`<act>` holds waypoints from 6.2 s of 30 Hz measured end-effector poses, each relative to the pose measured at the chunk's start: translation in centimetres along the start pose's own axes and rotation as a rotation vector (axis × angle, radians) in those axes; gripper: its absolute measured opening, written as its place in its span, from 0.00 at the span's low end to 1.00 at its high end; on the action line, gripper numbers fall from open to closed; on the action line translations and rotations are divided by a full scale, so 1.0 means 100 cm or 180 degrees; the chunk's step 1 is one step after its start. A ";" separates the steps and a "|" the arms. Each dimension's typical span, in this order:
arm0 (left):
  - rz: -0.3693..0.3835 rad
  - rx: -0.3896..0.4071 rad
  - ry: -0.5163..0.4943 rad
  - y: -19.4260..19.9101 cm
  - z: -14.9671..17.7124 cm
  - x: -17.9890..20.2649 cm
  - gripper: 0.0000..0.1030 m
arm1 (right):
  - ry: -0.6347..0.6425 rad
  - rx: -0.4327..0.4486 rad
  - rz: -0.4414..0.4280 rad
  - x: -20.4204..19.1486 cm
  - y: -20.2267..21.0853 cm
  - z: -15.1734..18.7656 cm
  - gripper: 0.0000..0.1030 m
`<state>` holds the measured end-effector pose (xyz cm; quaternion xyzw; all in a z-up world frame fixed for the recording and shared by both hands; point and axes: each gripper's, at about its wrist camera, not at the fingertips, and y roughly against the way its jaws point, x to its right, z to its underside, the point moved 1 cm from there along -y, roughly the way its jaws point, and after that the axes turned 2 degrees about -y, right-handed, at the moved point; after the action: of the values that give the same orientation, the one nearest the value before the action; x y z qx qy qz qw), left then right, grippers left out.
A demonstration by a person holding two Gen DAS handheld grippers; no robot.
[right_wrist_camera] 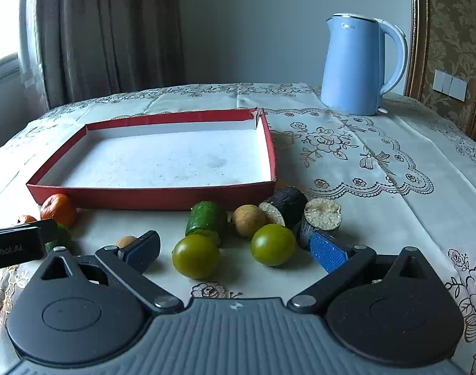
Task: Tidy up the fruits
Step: 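Move the right tool toward the cut eggplant slice beside the tray, then close the right gripper on the cut eggplant slice and lift it, then carry the eggplant slice into the tray and open the right gripper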
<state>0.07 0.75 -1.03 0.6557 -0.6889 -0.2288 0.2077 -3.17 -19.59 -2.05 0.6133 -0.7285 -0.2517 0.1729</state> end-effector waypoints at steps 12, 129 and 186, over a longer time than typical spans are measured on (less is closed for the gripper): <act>0.0025 0.0006 -0.0031 0.002 0.000 0.002 1.00 | -0.0004 0.0033 0.0019 0.003 0.002 0.002 1.00; 0.0412 0.0353 -0.0325 0.003 0.033 0.012 1.00 | 0.0510 0.0545 -0.0360 0.046 -0.014 -0.040 0.32; 0.0307 0.0393 -0.0386 0.015 0.038 0.000 1.00 | 0.0285 0.0357 0.0024 0.039 -0.045 -0.046 0.91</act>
<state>-3.39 0.94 -3.26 0.6183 -0.7437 -0.2148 0.1355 2.27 -24.66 -1.11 0.6299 -0.7353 -0.1821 0.1716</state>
